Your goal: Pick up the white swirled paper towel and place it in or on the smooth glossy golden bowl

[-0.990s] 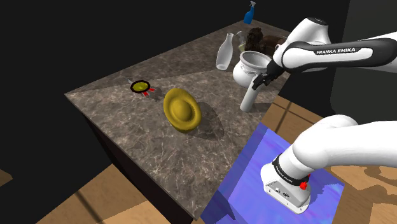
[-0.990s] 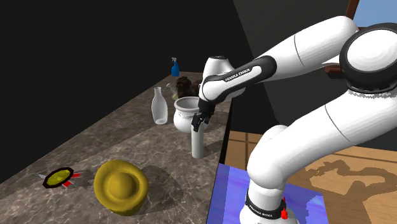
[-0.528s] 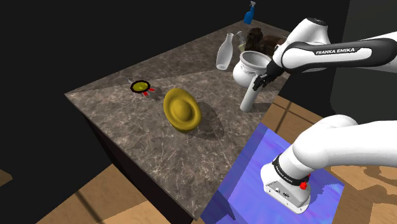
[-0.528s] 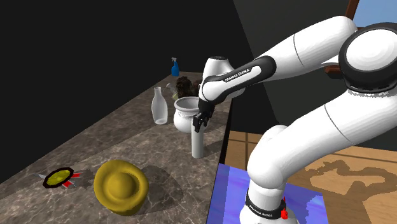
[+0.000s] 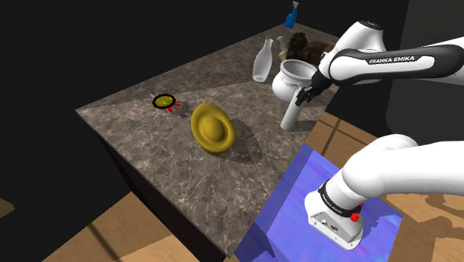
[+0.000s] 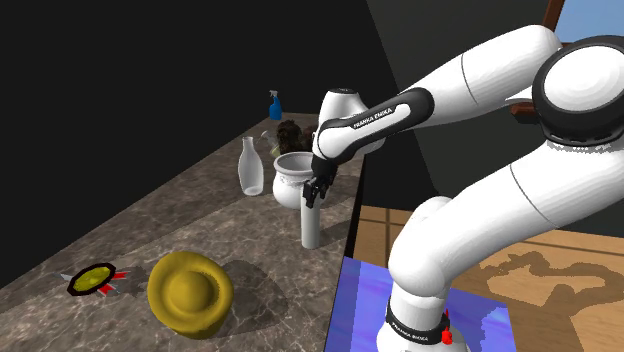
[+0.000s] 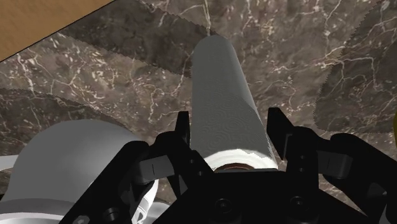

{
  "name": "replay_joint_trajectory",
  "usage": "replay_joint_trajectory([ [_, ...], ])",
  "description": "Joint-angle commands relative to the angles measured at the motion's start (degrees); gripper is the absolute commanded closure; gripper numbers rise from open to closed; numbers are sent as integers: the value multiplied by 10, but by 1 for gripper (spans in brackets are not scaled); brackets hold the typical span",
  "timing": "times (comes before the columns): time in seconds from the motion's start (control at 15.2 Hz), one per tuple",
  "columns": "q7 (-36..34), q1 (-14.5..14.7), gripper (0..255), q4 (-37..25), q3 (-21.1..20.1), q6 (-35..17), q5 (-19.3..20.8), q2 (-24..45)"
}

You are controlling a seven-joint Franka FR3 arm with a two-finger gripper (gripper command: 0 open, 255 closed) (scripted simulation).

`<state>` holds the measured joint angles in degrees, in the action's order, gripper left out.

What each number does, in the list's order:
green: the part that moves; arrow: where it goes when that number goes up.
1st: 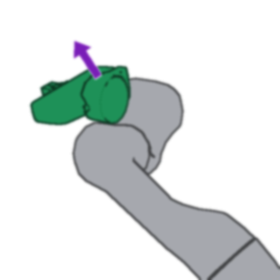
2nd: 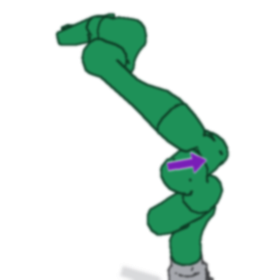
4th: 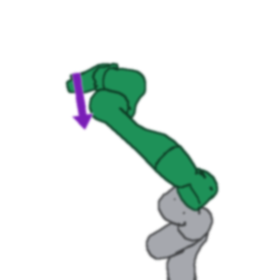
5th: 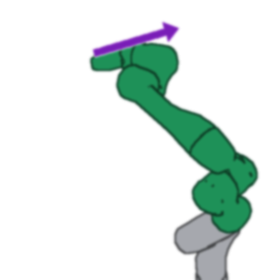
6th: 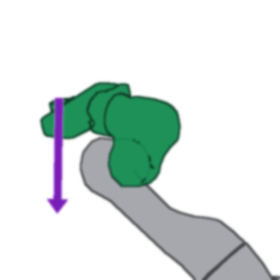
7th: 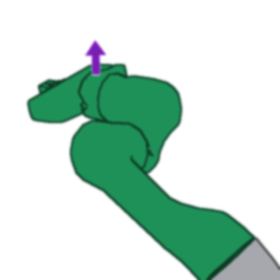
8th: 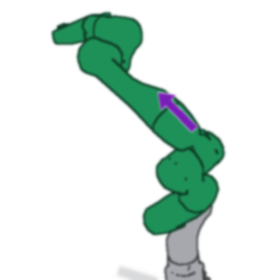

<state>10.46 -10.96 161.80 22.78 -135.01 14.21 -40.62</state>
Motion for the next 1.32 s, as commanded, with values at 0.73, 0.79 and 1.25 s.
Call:
replay_joint_trajectory([
  [0.73,-3,5,255,-63,-23,102,-16,-40],
  [0.79,-4,5,255,-69,-25,111,-17,-43],
  [1.25,-5,10,255,-116,-37,169,-27,-54],
])
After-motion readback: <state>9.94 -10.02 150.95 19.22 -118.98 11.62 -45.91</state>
